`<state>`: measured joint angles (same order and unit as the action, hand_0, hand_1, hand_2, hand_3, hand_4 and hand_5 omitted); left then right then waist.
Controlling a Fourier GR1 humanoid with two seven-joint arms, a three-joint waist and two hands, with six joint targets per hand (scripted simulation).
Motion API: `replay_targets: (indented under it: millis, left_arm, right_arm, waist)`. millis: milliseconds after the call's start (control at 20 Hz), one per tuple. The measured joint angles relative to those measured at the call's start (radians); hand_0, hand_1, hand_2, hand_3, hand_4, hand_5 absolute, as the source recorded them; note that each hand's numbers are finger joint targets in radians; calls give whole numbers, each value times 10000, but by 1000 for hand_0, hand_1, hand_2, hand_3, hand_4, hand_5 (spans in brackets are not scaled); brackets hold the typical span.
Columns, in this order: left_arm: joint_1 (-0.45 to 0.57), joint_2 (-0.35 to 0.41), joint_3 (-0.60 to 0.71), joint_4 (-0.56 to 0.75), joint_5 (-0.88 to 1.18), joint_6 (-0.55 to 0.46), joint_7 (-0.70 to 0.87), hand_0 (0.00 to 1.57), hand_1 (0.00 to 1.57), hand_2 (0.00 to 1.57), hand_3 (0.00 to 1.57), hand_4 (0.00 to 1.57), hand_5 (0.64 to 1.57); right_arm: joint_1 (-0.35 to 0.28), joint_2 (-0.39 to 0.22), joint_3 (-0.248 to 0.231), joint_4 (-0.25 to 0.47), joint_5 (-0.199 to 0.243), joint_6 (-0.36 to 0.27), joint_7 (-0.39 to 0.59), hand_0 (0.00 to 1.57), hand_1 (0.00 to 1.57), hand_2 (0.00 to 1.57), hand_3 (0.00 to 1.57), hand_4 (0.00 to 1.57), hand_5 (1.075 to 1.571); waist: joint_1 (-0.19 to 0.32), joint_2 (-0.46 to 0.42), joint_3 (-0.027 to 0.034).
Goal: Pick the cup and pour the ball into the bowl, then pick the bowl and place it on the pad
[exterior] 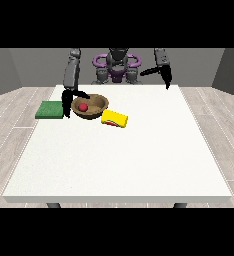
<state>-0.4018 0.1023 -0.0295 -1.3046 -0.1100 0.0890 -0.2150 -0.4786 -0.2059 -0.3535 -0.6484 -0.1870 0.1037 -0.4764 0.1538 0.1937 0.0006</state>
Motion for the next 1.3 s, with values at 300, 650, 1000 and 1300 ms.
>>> replay_targets:
  millis: [300, 650, 1000, 1300]
  left_arm:
    - [12, 179, 145, -446, 71, -243, -105, 0, 0, 0, 0, 0, 1569]
    - [-372, 185, -9, -952, 184, -504, 125, 0, 0, 0, 0, 655, 1531]
    - [-251, 96, -101, -546, 293, -745, 204, 0, 0, 0, 0, 963, 1422]
    - [448, 384, 611, 770, 659, -911, -12, 0, 0, 0, 0, 1003, 1407]
  right_arm:
    - [-423, 35, -223, 712, -237, -127, -537, 785, 785, 391, 0, 437, 1533]
    - [322, -146, 94, 395, 633, -2316, -1155, 1571, 1571, 1571, 1562, 938, 1558]
    - [449, -757, 868, 307, 1920, -4428, 809, 1571, 1571, 1571, 950, 866, 1567]
    - [-191, -1059, 1869, 79, 2738, -4642, 4440, 1571, 1571, 1571, 874, 798, 1564]
  waist:
    - [59, 348, -97]
    - [783, 502, -403]
    - [1139, -105, -321]
    - [161, -1651, -105]
